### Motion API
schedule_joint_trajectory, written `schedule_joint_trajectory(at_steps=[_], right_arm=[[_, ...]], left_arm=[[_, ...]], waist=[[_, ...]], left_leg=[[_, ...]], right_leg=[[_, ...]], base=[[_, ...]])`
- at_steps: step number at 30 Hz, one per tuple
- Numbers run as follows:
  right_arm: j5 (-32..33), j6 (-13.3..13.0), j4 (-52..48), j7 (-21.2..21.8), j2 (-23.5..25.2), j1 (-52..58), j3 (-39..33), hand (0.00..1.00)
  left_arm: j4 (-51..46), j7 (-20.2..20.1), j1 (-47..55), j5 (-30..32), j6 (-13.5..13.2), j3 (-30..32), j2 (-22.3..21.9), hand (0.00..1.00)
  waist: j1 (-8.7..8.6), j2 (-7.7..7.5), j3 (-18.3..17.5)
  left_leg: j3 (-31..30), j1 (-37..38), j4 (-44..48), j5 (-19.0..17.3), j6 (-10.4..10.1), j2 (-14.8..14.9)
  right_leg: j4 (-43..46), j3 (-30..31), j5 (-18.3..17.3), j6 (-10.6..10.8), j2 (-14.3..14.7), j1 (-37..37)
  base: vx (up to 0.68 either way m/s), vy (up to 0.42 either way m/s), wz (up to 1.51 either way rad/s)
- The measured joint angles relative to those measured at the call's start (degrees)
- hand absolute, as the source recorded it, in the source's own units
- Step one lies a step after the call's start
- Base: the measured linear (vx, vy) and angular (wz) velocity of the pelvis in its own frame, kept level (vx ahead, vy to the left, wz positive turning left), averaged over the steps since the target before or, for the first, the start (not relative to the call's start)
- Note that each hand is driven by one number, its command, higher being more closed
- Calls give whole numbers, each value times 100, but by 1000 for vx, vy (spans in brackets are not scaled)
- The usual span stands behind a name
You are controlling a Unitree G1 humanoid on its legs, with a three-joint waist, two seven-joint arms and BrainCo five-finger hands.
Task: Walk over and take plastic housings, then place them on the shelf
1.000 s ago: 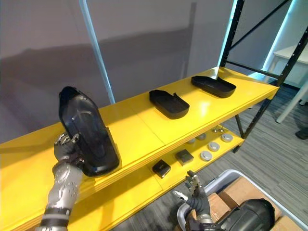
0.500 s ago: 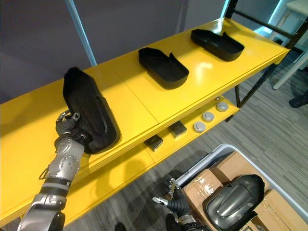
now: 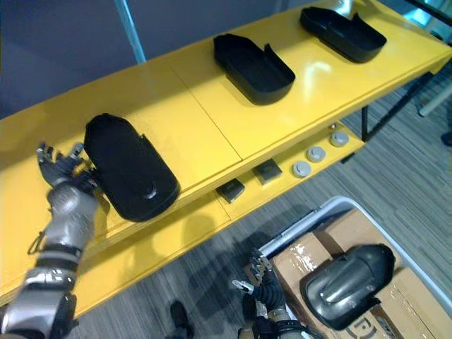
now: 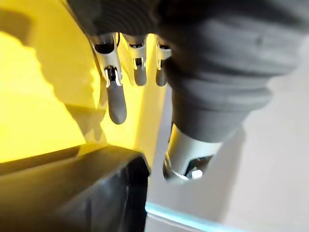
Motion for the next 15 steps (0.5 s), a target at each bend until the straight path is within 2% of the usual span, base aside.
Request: schedule_joint_trajectory(at_steps=[2,8,15], right_arm=[[-1,-1,0,31,-8,-4,68,0],[-2,-4,-23,92,11,-12,310,0],[-29,-2,-56,209,76,48,428,0]], left_arm=[[3,61,-155,-64,151,-120,64,0],[224,192,-368,-181,329,-185,77,0],[202,162,-413,-136,350,-190,79,0]], waist=[[-7,-6,3],[-117,-7,2],[-119,-2,-9]], left_leg=[[33,8,0,10,2,4],[75,202,-45,7,-2,19],[135,386,-152,20,-25,10]], right_leg=[[8,64,6,3,9,-16],[-6,94,1,-5,27,143],[-9,116,2,-2,27,245]], base=[[42,29,-8],[27,26,-4],[-43,37,-5]])
